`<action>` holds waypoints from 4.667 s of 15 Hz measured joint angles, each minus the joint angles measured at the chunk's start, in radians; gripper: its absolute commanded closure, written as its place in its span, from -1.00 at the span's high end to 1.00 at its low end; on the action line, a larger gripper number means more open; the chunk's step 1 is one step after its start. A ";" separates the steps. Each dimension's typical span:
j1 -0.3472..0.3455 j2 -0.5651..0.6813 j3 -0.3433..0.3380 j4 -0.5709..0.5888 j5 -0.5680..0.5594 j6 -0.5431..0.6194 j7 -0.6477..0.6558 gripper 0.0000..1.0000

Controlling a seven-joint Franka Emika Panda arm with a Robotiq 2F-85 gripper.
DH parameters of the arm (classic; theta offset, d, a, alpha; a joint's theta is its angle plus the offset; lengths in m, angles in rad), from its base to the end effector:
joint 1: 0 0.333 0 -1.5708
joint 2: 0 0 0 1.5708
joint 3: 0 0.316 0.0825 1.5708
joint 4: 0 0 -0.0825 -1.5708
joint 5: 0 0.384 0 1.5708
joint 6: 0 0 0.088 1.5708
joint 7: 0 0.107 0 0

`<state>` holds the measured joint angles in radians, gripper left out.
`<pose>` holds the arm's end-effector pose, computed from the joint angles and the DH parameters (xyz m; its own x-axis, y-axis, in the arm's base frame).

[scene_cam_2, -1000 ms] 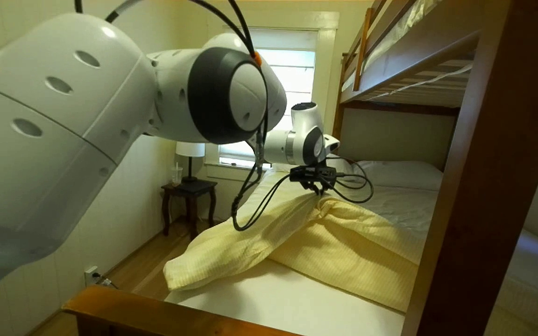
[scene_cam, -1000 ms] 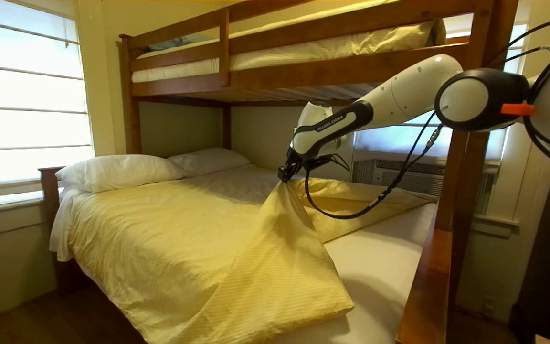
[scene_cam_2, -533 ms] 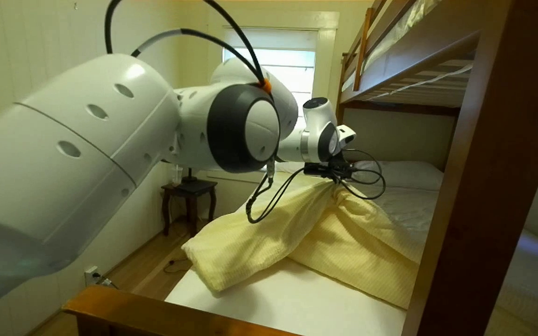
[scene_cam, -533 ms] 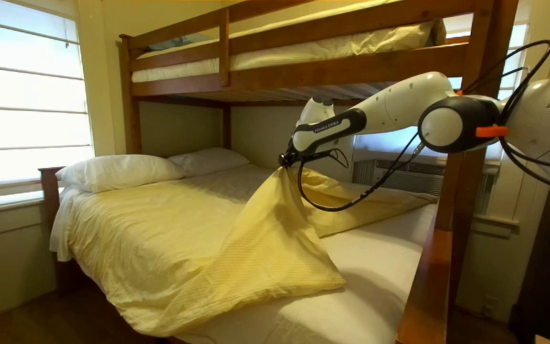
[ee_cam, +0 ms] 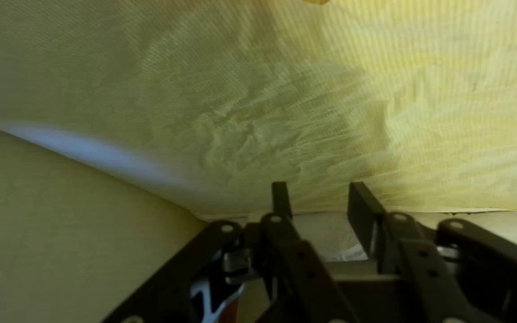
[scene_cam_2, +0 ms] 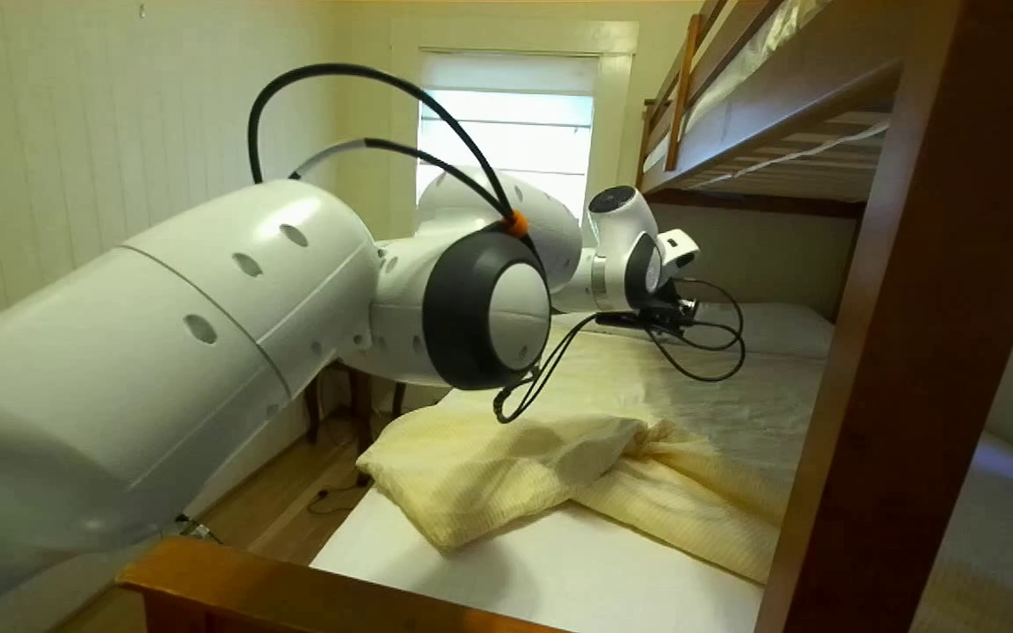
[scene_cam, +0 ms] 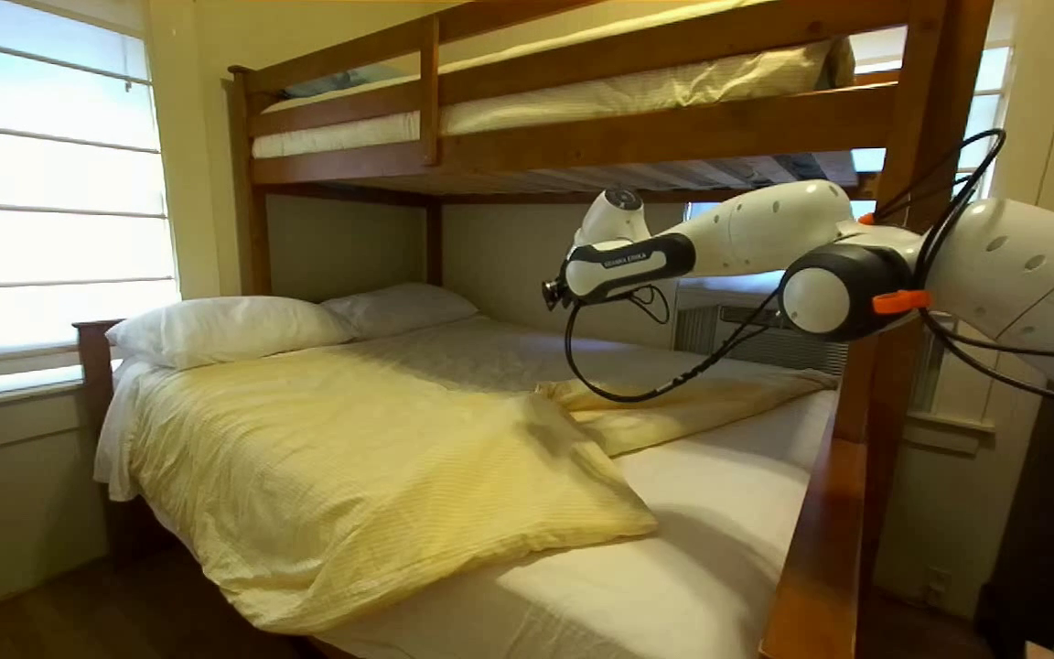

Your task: Uncover the beddings at the foot of the bed.

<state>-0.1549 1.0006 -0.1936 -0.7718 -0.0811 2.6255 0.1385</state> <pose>0.8175 -0.1977 0.4394 0.6392 -0.1122 0.7608 -0.3262 -0.9354 0.1361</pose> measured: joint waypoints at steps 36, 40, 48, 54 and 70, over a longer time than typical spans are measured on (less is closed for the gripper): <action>0.040 -0.686 0.160 -1.014 0.209 -0.513 -0.020 1.00; 0.021 -0.685 0.187 -1.090 0.397 -0.344 -0.238 1.00; -0.163 -0.693 0.290 -1.289 0.823 -0.279 -0.781 1.00; -0.156 -0.690 0.202 -1.322 0.826 -0.392 -0.782 1.00; -0.099 -0.535 0.218 -1.273 0.826 -0.305 -0.697 -0.65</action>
<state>-0.2538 0.4656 0.0242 -2.0449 0.7447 2.3208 -0.5589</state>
